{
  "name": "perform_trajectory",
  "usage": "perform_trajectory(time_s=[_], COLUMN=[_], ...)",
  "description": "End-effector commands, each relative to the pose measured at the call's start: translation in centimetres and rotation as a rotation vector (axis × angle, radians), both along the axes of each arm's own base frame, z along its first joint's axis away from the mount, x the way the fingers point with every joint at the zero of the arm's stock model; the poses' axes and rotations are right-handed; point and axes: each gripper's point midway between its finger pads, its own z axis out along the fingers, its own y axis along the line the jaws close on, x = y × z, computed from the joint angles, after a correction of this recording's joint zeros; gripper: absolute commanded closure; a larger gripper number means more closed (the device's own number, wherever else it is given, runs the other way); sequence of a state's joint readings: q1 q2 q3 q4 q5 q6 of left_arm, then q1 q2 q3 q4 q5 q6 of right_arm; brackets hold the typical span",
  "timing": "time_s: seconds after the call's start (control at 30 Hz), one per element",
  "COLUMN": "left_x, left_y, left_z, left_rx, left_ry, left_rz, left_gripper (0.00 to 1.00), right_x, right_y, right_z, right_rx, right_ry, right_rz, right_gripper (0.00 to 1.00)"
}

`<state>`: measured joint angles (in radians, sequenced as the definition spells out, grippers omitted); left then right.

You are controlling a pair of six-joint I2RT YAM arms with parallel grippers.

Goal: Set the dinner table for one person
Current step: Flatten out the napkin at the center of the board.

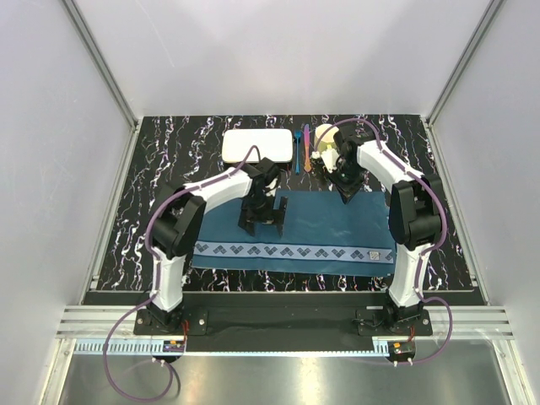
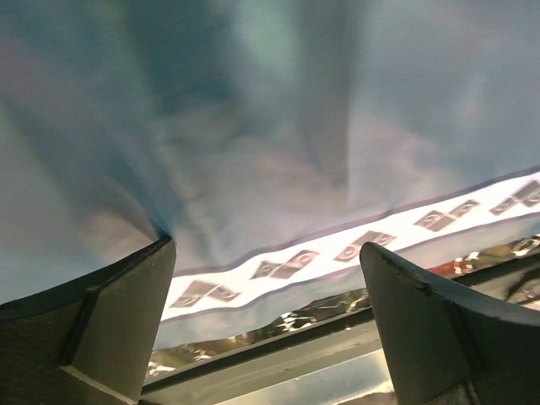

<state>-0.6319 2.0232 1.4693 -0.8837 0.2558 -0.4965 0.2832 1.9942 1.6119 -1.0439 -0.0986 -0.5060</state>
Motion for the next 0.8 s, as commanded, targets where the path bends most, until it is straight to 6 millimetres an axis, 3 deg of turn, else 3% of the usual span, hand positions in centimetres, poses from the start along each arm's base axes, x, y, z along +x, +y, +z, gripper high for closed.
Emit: perform_trajectory(time_s=[0.0,0.27,0.43,0.67,0.77], left_x=[0.7,1.6,3.6,5.2,7.3], left_y=[1.3,1.4,2.3,4.7,6.2], left_z=[2.5,3.7,6.0,4.1,3.9], left_rx=[0.008,0.006,0.041,0.13,0.168], left_ry=[-0.091,-0.149,-0.266,-0.285,-0.311], left_rz=[-0.005,-0.009,-0.01,-0.002,0.025], left_gripper=[0.01,0.01,0.01,0.01,0.01], right_x=[1.1,1.5,1.0,1.6,1.7], right_y=[0.7,1.0,0.8,1.1,1.3], right_z=[1.2,1.8,1.7,2.3,2.7], right_rx=[0.03,0.042,0.039,0.052,0.064], right_ry=[-0.042,-0.059,-0.052,-0.073,-0.081], right_rz=[-0.006,-0.009,-0.006,-0.014,-0.023], right_gripper=[1.0,1.0,1.0,1.0,1.0])
